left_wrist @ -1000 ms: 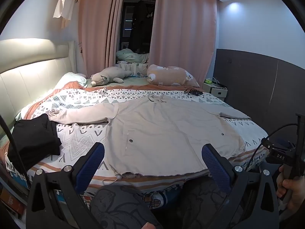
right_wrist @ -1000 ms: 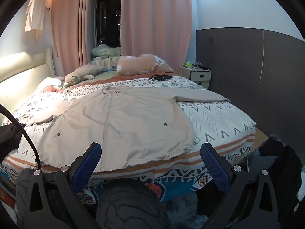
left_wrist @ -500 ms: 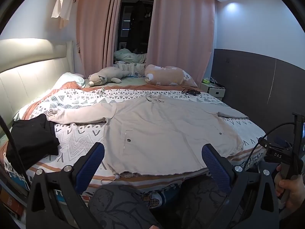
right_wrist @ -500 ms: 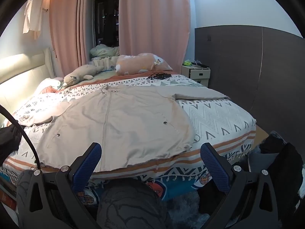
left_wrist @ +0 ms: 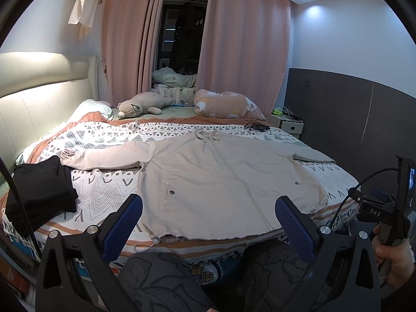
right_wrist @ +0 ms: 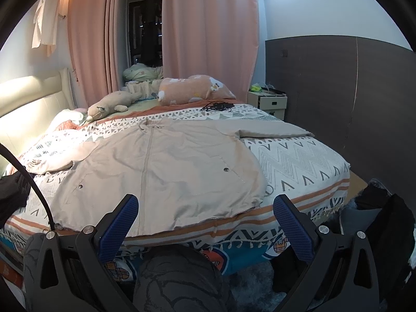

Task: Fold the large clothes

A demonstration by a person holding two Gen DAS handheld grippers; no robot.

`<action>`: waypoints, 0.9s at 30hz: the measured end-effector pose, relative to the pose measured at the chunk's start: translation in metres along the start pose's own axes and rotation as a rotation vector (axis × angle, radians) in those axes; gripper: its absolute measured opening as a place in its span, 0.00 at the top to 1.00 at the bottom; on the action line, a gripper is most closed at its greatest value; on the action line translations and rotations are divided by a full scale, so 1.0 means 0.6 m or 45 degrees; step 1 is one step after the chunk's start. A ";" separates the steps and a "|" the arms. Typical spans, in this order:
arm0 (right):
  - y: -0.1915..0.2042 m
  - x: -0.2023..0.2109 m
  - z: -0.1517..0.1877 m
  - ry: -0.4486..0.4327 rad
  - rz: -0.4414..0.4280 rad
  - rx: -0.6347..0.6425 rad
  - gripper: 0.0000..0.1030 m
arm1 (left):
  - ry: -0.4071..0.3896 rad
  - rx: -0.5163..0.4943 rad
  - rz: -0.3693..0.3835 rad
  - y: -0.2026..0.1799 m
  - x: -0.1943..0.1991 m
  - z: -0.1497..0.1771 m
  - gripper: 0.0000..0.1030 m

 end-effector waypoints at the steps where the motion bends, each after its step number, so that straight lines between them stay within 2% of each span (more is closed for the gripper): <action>1: -0.001 -0.001 0.000 0.002 0.002 -0.001 0.00 | -0.001 -0.001 0.001 0.000 0.000 0.000 0.00; 27: -0.006 -0.004 -0.002 0.025 -0.018 -0.042 0.00 | -0.015 0.006 -0.007 -0.002 0.001 -0.004 0.00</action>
Point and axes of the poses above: each gripper's, at about its wrist camera, not at the fingertips, and x roughly against the way its jaws point, y to its left, z to its underside, the point moved 5 cm from there along -x, roughly the way its jaws point, and after that the axes turned 12 degrees about -x, right-handed, at the moved point
